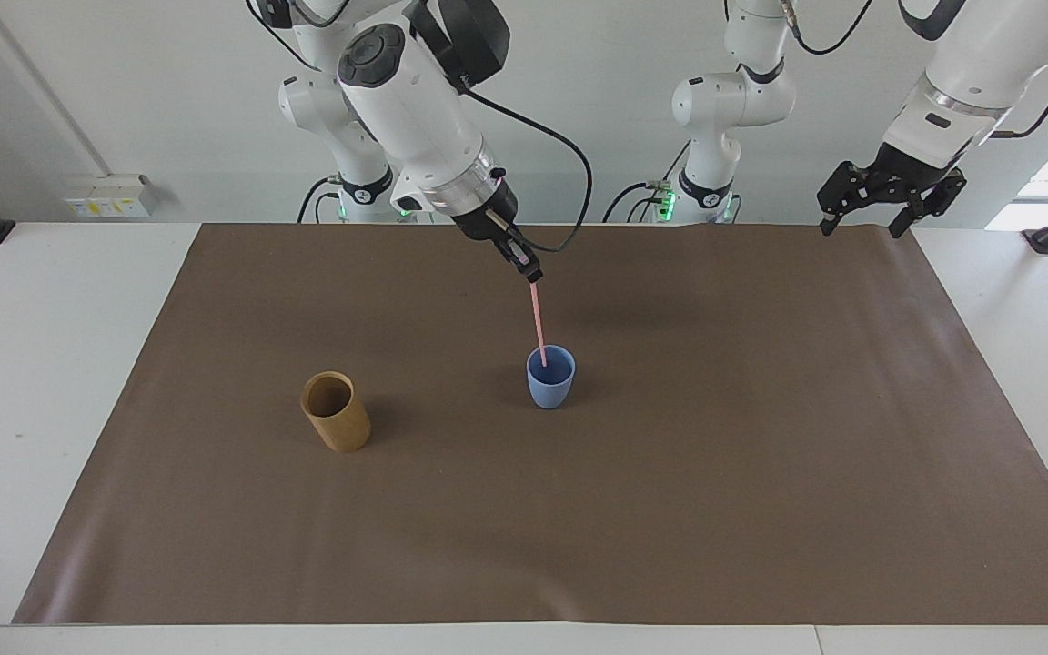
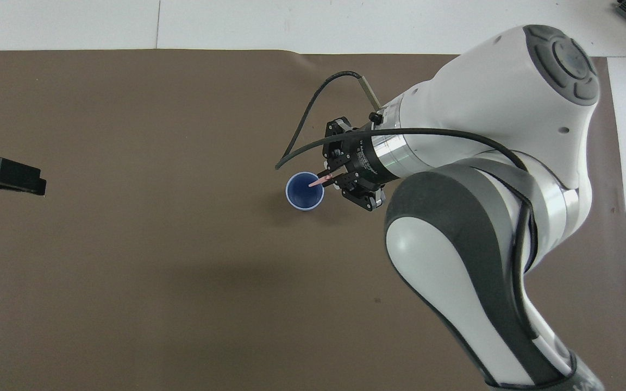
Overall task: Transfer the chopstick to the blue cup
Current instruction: 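Carry the chopstick over the blue cup and lower it inside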
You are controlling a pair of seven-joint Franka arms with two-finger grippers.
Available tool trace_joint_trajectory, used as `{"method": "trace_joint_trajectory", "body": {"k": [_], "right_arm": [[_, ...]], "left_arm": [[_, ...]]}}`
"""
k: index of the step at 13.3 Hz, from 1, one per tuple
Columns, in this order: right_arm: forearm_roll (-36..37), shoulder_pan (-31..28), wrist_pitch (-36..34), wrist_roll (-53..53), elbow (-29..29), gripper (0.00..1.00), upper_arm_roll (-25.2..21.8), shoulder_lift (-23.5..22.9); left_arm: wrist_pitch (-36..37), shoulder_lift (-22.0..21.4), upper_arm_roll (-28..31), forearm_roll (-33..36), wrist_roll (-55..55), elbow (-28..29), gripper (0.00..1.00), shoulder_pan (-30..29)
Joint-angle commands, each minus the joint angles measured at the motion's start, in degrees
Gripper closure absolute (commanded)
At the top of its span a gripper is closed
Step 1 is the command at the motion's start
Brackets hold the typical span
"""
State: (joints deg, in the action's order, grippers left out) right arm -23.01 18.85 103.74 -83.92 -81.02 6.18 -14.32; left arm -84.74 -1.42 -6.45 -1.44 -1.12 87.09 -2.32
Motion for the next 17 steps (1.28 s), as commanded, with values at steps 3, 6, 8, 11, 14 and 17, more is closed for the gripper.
{"method": "trace_joint_trajectory", "body": {"k": [3, 6, 8, 11, 14, 17], "right_arm": [[-1.34, 0.75, 8.12, -0.81, -2.73, 1.00, 0.41, -1.94], [-1.16, 1.01, 9.11, -0.72, -4.75, 1.00, 0.41, -2.29], [-1.07, 1.01, 8.85, -0.81, -5.47, 1.00, 0.41, -2.21], [-1.16, 0.92, 7.44, -0.81, -7.30, 1.00, 0.41, -1.33], [-1.69, 1.01, 7.09, -0.72, -9.25, 1.00, 0.50, -0.88], [-1.86, 0.92, 7.00, -0.89, -9.77, 0.81, 0.50, -0.89]], "left_arm": [[-0.69, -1.22, 0.56, -0.67, 0.68, 1.24, 0.00, 0.91], [-0.25, -1.31, 1.18, -0.50, 0.59, 1.24, 0.00, 0.03], [-0.16, -1.31, 1.27, -0.50, 0.59, 1.24, 0.00, -0.50], [-0.25, -1.31, 1.27, -0.50, 0.59, 1.24, 0.00, -0.50], [-0.16, -1.31, 1.27, -0.50, 0.59, 1.33, 0.00, -0.58], [-0.16, -1.31, 1.27, -0.50, 0.59, 1.24, 0.00, -0.50]]}}
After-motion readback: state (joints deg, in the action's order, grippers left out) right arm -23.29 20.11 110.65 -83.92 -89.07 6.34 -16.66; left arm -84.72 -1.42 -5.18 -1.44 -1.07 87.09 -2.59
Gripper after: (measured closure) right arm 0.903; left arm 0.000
